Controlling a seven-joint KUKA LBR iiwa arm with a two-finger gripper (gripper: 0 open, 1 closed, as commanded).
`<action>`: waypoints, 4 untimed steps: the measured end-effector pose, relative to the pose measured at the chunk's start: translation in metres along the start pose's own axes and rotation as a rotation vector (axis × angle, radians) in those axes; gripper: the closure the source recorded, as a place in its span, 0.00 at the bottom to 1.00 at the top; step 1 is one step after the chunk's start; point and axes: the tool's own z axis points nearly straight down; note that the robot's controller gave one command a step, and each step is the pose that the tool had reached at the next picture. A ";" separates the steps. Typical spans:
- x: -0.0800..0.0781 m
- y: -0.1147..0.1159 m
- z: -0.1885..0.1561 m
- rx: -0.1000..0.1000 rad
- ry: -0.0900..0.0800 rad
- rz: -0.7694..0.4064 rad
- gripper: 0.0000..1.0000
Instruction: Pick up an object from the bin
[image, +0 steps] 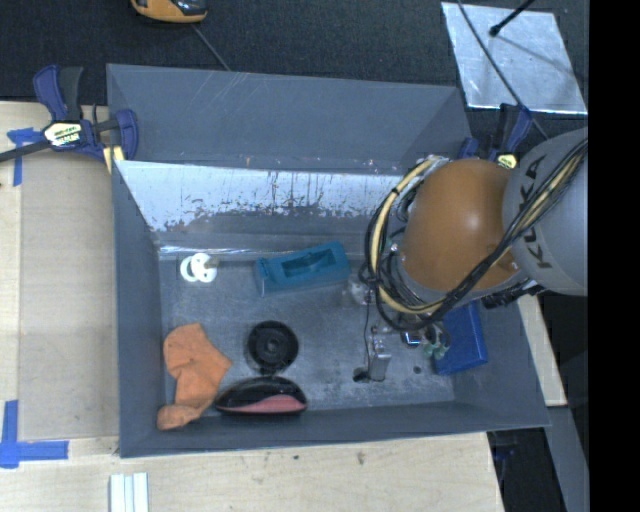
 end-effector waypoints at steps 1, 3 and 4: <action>-0.002 0.000 -0.005 0.000 -0.008 0.000 0.00; -0.056 0.070 0.006 -0.002 -0.007 -0.021 0.00; -0.059 0.080 0.026 0.000 -0.016 -0.071 0.00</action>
Offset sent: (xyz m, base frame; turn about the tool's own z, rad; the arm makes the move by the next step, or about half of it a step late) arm 0.0007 0.1364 -0.0361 -0.0214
